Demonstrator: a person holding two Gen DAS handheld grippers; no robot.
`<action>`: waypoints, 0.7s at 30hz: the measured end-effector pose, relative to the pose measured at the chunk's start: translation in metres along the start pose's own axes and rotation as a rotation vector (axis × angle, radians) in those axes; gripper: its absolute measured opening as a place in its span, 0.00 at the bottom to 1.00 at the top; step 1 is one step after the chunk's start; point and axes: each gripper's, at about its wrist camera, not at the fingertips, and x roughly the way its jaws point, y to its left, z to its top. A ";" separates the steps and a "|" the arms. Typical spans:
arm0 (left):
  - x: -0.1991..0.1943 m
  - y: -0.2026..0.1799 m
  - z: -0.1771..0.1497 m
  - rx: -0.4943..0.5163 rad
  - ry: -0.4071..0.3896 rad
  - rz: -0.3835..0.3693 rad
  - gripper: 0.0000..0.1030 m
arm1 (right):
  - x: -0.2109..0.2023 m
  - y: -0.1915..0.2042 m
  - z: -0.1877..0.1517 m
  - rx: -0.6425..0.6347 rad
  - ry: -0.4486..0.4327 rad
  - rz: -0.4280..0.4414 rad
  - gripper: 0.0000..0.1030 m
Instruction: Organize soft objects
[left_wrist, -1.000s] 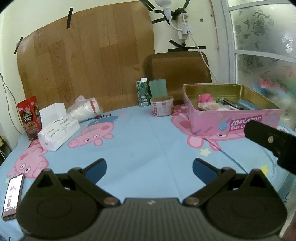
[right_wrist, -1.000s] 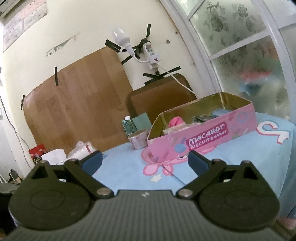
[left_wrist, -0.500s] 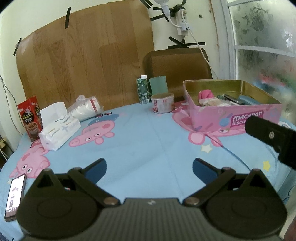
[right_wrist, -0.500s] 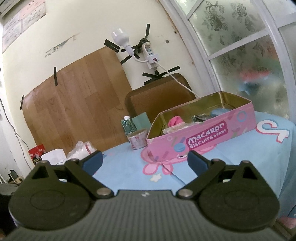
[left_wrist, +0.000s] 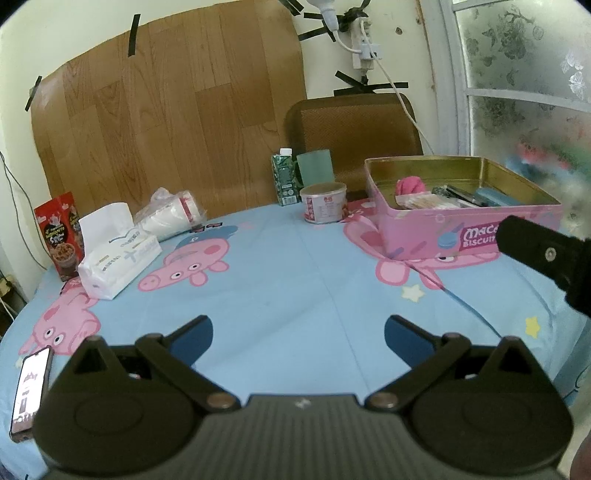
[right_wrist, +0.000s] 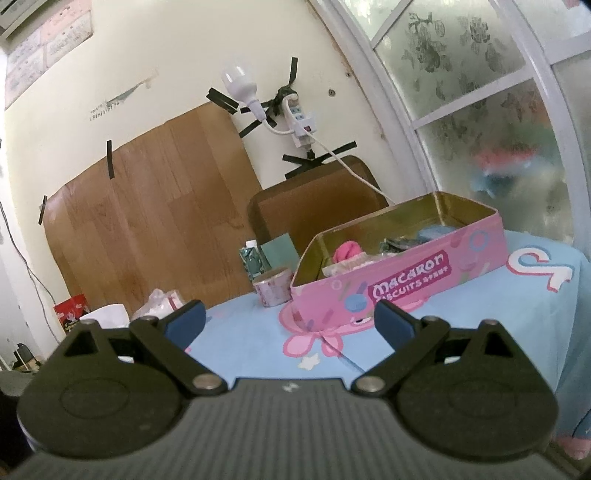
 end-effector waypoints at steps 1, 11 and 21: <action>0.000 0.000 0.000 -0.002 0.001 -0.002 1.00 | 0.000 0.000 0.000 -0.001 -0.003 -0.001 0.97; 0.000 0.004 -0.002 -0.013 0.006 -0.009 1.00 | 0.001 -0.002 0.001 0.015 -0.001 0.007 0.97; -0.001 0.006 -0.002 -0.023 -0.001 -0.018 1.00 | 0.000 0.000 0.001 0.016 0.003 0.017 0.96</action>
